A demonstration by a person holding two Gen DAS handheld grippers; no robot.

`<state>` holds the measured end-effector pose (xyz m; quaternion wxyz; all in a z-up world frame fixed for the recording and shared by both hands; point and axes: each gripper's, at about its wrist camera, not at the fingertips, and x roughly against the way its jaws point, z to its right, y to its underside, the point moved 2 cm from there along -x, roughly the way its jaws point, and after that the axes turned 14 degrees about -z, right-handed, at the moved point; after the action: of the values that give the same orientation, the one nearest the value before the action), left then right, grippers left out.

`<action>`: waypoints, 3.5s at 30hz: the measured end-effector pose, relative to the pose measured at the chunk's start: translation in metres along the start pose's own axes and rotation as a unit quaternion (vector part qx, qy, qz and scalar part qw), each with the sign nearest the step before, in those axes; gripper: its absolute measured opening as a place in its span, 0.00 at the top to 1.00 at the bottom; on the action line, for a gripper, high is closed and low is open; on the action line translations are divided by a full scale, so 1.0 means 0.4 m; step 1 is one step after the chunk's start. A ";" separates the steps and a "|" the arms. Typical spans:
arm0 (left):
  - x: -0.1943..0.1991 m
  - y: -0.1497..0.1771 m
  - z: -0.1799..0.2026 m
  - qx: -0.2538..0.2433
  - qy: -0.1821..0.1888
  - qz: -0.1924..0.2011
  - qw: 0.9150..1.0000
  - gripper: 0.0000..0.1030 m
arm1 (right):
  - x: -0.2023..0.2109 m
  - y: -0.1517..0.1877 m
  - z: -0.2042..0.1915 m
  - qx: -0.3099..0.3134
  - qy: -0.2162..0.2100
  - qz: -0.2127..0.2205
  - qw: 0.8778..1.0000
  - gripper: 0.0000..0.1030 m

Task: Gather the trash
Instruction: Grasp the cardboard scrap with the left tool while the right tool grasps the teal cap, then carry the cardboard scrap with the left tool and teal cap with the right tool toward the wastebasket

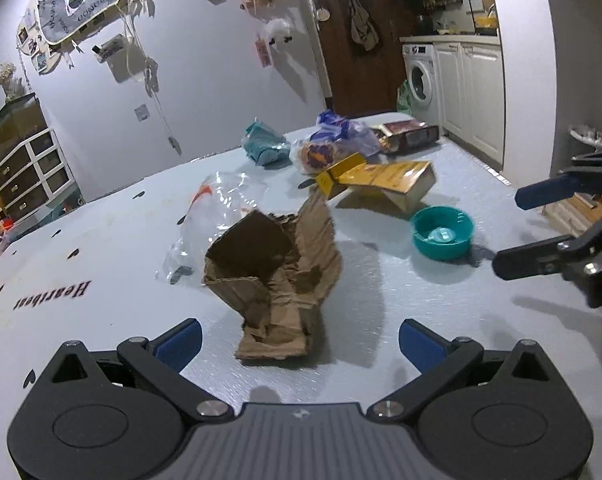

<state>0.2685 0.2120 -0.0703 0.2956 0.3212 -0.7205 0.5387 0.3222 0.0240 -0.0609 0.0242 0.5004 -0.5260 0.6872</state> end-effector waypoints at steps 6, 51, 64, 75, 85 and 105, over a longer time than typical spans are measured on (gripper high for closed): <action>-0.050 -0.034 -0.027 -0.009 -0.012 -0.002 1.000 0.00 | -0.080 -0.049 -0.022 0.008 0.018 -0.025 0.999 0.18; 0.087 0.026 0.033 0.084 -0.012 0.043 0.995 0.37 | -0.022 0.021 -0.079 -0.001 0.020 -0.016 1.000 0.52; 0.200 0.083 0.105 0.095 -0.017 0.056 0.994 0.37 | 0.125 0.073 -0.083 -0.034 0.035 0.007 0.999 0.52; 0.265 0.104 0.174 0.103 0.001 0.074 0.992 0.37 | 0.243 0.131 -0.056 -0.061 0.067 0.027 0.996 0.52; 0.292 0.088 0.274 0.099 0.030 0.093 0.990 0.37 | 0.338 0.206 0.004 -0.081 0.103 0.039 0.991 0.52; 0.275 0.014 0.559 0.053 0.096 0.094 0.989 0.37 | 0.485 0.399 0.208 -0.150 0.159 0.037 0.975 0.51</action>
<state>0.1780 -0.0187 -0.0434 0.2939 0.2137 -0.6861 0.6303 0.1914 -0.2049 -0.0387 0.1567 0.3554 -0.6311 0.6714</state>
